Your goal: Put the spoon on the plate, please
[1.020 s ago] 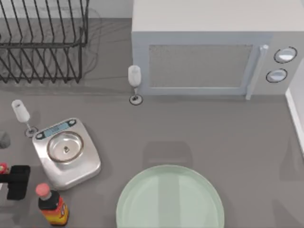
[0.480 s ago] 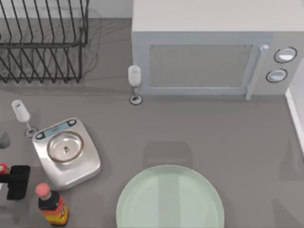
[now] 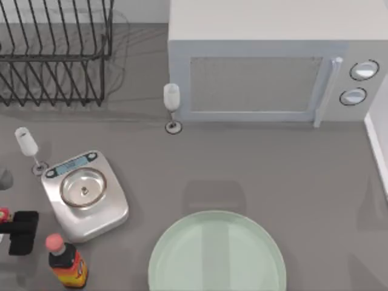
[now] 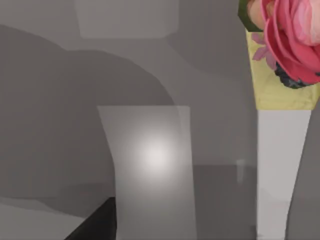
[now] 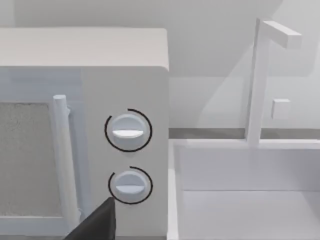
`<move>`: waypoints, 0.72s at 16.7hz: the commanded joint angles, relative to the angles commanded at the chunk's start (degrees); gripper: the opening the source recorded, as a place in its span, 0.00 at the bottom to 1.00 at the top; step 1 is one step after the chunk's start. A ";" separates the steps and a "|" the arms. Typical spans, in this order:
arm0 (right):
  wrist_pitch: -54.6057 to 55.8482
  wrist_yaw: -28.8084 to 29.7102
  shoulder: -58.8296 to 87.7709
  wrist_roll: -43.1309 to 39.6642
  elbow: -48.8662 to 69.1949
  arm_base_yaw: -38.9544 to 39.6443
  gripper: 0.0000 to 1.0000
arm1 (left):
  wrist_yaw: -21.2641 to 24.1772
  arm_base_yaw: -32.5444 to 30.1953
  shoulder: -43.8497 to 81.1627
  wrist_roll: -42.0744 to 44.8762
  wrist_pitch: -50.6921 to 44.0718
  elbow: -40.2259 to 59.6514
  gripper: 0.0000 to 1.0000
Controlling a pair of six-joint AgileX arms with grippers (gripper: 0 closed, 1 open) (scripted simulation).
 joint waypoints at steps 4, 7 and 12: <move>0.00 0.00 0.00 0.00 0.00 0.00 1.00 | 0.00 0.00 0.00 0.00 0.00 0.00 0.00; 0.00 0.00 0.00 0.00 0.00 0.00 1.00 | 0.22 -0.02 -4.24 0.05 -4.56 2.23 0.00; 0.00 0.00 0.00 0.00 0.00 0.00 1.00 | 0.19 -0.11 -7.50 -0.03 -14.40 8.60 0.00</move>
